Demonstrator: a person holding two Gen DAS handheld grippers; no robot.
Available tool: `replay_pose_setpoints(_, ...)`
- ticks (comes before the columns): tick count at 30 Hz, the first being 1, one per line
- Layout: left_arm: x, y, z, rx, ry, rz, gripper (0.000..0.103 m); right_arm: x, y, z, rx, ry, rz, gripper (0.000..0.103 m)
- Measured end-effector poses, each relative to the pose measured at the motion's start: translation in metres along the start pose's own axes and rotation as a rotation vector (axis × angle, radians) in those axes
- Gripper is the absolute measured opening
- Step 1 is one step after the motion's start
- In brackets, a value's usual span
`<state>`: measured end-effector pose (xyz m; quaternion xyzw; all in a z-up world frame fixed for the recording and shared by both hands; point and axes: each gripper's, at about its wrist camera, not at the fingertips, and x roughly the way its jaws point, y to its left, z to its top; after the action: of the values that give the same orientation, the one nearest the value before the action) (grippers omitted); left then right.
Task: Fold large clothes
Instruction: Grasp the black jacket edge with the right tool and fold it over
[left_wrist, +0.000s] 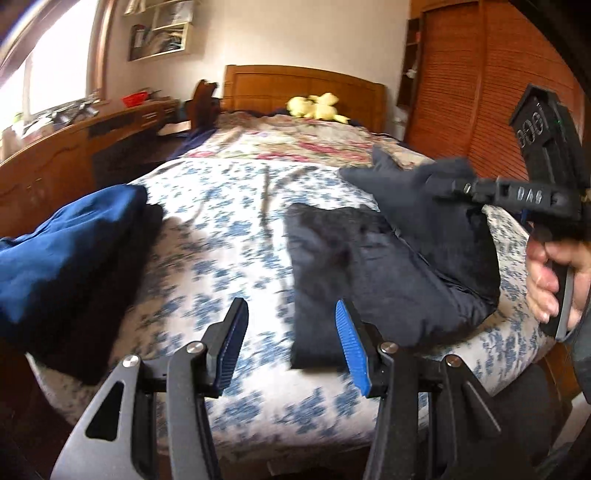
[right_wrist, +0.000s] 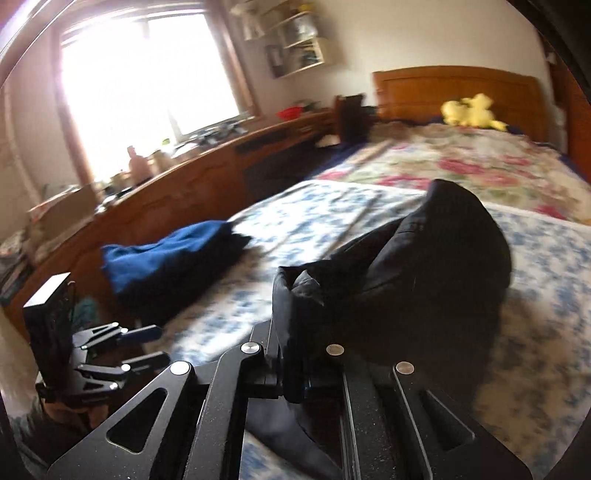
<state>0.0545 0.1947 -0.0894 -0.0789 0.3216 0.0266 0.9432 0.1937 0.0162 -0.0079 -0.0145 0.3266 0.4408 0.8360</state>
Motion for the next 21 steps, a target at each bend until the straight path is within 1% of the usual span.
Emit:
replay_pose_setpoints(1, -0.002, 0.003, -0.002, -0.007, 0.000, 0.009, 0.048, 0.014, 0.009, -0.001, -0.005, 0.020, 0.019, 0.005)
replay_pose_setpoints(2, -0.003, 0.008, -0.006, -0.017, 0.001, 0.018, 0.048, 0.022, 0.015, -0.003, -0.015, 0.041, 0.030, 0.008)
replay_pose_setpoints(3, -0.003, 0.010, -0.007, -0.023, 0.004, 0.022, 0.048, 0.034, 0.023, -0.006, -0.030, 0.077, 0.040, 0.009)
replay_pose_setpoints(4, -0.003, 0.013, -0.009, -0.030, 0.007, 0.025, 0.048, 0.043, 0.028, -0.010, -0.045, 0.110, 0.033, 0.010)
replay_pose_setpoints(5, -0.003, 0.014, -0.011, -0.035, 0.009, 0.026, 0.048, 0.048, 0.032, -0.013, -0.056, 0.134, 0.028, 0.015)
replay_pose_setpoints(6, -0.002, 0.015, -0.013, -0.040, 0.011, 0.026, 0.048, 0.050, 0.034, -0.015, -0.062, 0.151, 0.032, 0.025)
replay_pose_setpoints(7, -0.001, 0.014, -0.014, -0.044, 0.014, 0.025, 0.048, 0.050, 0.037, -0.017, -0.068, 0.169, 0.036, 0.033)
replay_pose_setpoints(8, 0.000, 0.014, -0.013, -0.047, 0.016, 0.022, 0.048, 0.045, 0.039, -0.019, -0.082, 0.176, 0.031, 0.048)
replay_pose_setpoints(9, 0.002, 0.012, -0.013, -0.050, 0.017, 0.017, 0.048, 0.040, 0.041, -0.020, -0.098, 0.172, 0.023, 0.053)
replay_pose_setpoints(12, 0.006, 0.005, -0.009, -0.044, 0.015, 0.002, 0.048, 0.011, 0.034, -0.023, -0.145, 0.144, -0.013, 0.053)
replay_pose_setpoints(16, 0.010, -0.014, 0.001, -0.017, 0.006, -0.025, 0.048, -0.014, 0.008, -0.028, -0.153, 0.132, -0.123, 0.053)
replay_pose_setpoints(18, 0.012, -0.025, 0.007, -0.002, 0.002, -0.048, 0.048, -0.021, -0.011, -0.035, -0.149, 0.147, -0.171, 0.053)
replay_pose_setpoints(20, 0.016, -0.035, 0.012, 0.011, 0.000, -0.067, 0.048, -0.024, -0.027, -0.040, -0.130, 0.164, -0.193, 0.042)
replay_pose_setpoints(21, 0.017, -0.040, 0.015, 0.018, 0.000, -0.074, 0.048, -0.022, -0.037, -0.047, -0.114, 0.184, -0.210, 0.041)
